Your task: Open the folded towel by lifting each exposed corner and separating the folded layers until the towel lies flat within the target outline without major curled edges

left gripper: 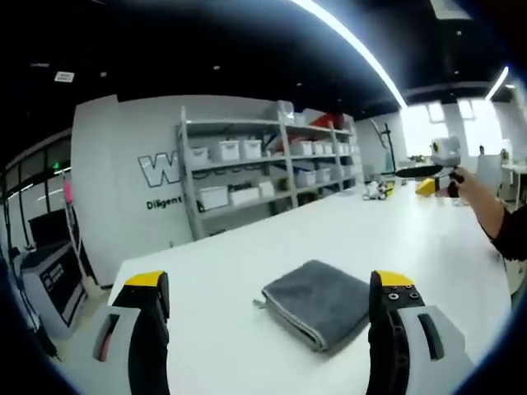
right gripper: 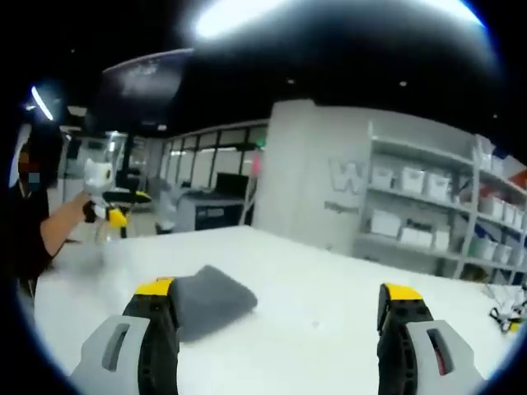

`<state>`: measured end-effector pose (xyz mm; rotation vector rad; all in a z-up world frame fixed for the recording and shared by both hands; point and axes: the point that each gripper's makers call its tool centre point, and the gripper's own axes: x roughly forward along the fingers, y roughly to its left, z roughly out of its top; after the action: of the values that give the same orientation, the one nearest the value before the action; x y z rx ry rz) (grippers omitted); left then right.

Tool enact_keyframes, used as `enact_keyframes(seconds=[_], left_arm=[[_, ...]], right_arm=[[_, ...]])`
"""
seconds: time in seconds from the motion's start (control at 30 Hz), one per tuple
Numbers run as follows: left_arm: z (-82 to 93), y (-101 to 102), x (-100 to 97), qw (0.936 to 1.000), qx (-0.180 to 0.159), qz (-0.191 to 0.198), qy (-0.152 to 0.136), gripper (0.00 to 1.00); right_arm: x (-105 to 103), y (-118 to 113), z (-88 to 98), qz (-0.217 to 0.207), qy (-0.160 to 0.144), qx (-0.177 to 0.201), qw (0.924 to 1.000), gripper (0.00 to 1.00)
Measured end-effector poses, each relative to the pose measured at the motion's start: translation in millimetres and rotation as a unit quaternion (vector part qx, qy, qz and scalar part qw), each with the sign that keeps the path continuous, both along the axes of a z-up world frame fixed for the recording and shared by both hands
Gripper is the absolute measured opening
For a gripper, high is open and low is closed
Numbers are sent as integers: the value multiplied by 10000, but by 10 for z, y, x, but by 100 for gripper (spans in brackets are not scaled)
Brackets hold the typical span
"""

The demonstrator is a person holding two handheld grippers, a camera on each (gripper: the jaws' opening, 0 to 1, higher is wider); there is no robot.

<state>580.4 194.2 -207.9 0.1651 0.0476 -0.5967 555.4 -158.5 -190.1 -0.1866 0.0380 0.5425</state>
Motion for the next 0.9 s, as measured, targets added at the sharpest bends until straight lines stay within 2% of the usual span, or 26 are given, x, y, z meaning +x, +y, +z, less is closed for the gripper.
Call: enact_keyframes(seconds=[0.13, 0.23, 0.37, 0.57, 0.7, 0.9], left_arm=[[22, -3, 55, 9999, -58, 94, 36, 100], [-18, 1, 77, 9998, -144, 96, 108, 100], [-116, -6, 133, 9996, -169, 77, 220, 100], [-242, -67, 212, 9996, -5, 6, 300, 100], [-264, -58, 323, 9994, -34, 11, 350, 99], [-372, -157, 494, 9989, 32, -82, 460, 99]], right_arm=[[118, 60, 128, 57, -85, 19, 9999, 100], [219, 71, 145, 67, -123, 20, 9999, 100], [352, 58, 83, 75, -101, 87, 9999, 100], [597, 63, -18, 38, 8, 60, 10000, 100], [748, 146, -22, 104, 16, 56, 9999, 100], [879, 274, -74, 177, 53, 10, 9998, 100]])
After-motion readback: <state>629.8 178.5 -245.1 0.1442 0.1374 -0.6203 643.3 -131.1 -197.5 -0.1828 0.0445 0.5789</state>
